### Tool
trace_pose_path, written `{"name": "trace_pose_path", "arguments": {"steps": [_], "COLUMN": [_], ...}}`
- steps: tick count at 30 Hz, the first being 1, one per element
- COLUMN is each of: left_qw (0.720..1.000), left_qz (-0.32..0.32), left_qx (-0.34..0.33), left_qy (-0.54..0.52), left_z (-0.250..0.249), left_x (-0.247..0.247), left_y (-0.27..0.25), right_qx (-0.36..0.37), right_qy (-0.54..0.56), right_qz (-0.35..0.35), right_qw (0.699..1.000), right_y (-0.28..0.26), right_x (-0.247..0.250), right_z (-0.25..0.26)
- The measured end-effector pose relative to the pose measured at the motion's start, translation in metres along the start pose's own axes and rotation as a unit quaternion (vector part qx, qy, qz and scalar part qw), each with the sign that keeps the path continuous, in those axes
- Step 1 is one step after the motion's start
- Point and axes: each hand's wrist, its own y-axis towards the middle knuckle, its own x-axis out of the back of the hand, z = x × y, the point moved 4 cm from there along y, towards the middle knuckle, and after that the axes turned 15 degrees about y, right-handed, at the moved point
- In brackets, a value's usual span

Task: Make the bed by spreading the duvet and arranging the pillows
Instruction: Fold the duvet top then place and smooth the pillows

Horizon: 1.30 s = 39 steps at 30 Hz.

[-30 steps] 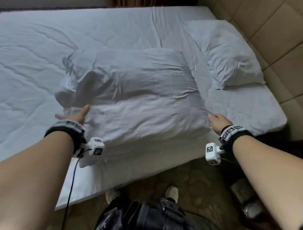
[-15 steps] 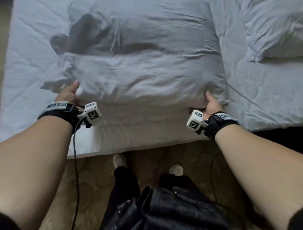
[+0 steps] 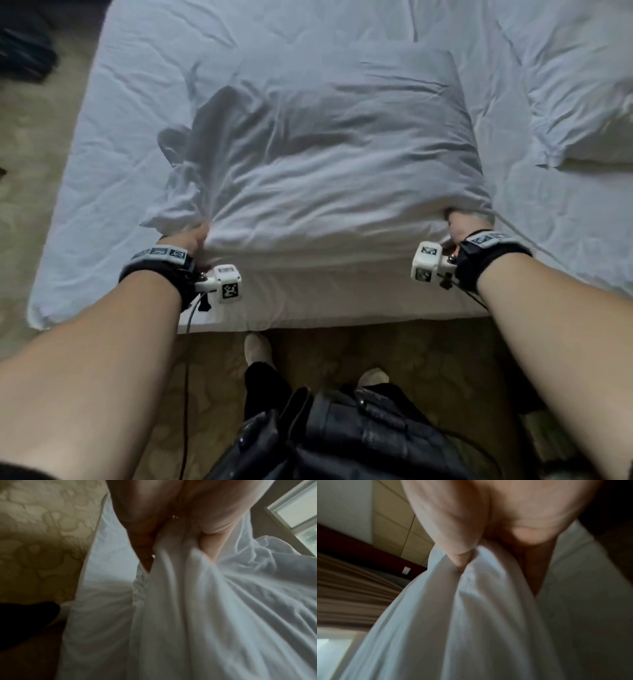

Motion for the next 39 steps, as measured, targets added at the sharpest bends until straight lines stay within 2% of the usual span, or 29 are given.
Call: {"name": "trace_pose_path", "arguments": {"steps": [2,4,5,7,10,12,15,17,20,23,25,29,33,35,39], "left_qw": [0.999,0.994,0.99,0.977,0.923,0.875,0.809,0.78,0.754,0.761,0.765,0.77,0.814,0.831,0.84], "left_qz": [-0.042,-0.105,-0.139,-0.18,-0.221,-0.221,-0.21,-0.189,-0.136,-0.065,-0.023,0.003,-0.031,-0.032,-0.043], "left_qx": [-0.008,-0.024,-0.037,-0.071,-0.188,-0.276,-0.362,-0.391,-0.401,-0.379,-0.364,-0.346,-0.318,-0.303,-0.285], "left_qy": [-0.006,-0.012,0.002,0.089,0.252,0.332,0.413,0.45,0.502,0.523,0.531,0.536,0.485,0.466,0.46], "left_z": [0.001,-0.014,-0.023,-0.053,-0.113,-0.154,-0.206,-0.238,-0.274,-0.288,-0.286,-0.278,-0.294,-0.304,-0.307], "left_x": [0.012,0.028,0.037,0.052,0.057,0.043,0.012,-0.01,-0.045,-0.069,-0.077,-0.078,-0.073,-0.071,-0.079], "left_y": [0.005,-0.012,-0.022,-0.055,-0.074,-0.09,-0.1,-0.091,-0.066,-0.026,0.007,0.05,0.069,0.076,0.095], "right_qx": [0.032,0.031,0.056,0.102,0.17,0.228,0.28,0.32,0.36,0.388,0.362,0.269,0.194,0.173,0.167], "right_qy": [-0.109,-0.192,-0.222,-0.303,-0.368,-0.39,-0.417,-0.435,-0.468,-0.498,-0.528,-0.553,-0.542,-0.527,-0.508], "right_qz": [0.014,0.01,0.0,-0.027,-0.024,-0.005,0.028,0.054,0.087,0.116,0.111,0.052,0.009,0.004,0.011], "right_qw": [0.993,0.981,0.973,0.947,0.914,0.892,0.864,0.84,0.802,0.767,0.761,0.787,0.817,0.832,0.845], "right_y": [0.004,-0.007,-0.011,-0.024,-0.038,-0.046,-0.056,-0.064,-0.067,-0.062,-0.042,0.015,0.051,0.063,0.087], "right_x": [0.011,0.025,0.031,0.037,0.019,-0.009,-0.068,-0.114,-0.183,-0.243,-0.26,-0.233,-0.192,-0.184,-0.189], "right_z": [0.005,0.019,0.032,0.066,0.117,0.143,0.159,0.163,0.163,0.167,0.166,0.159,0.172,0.179,0.178]}}
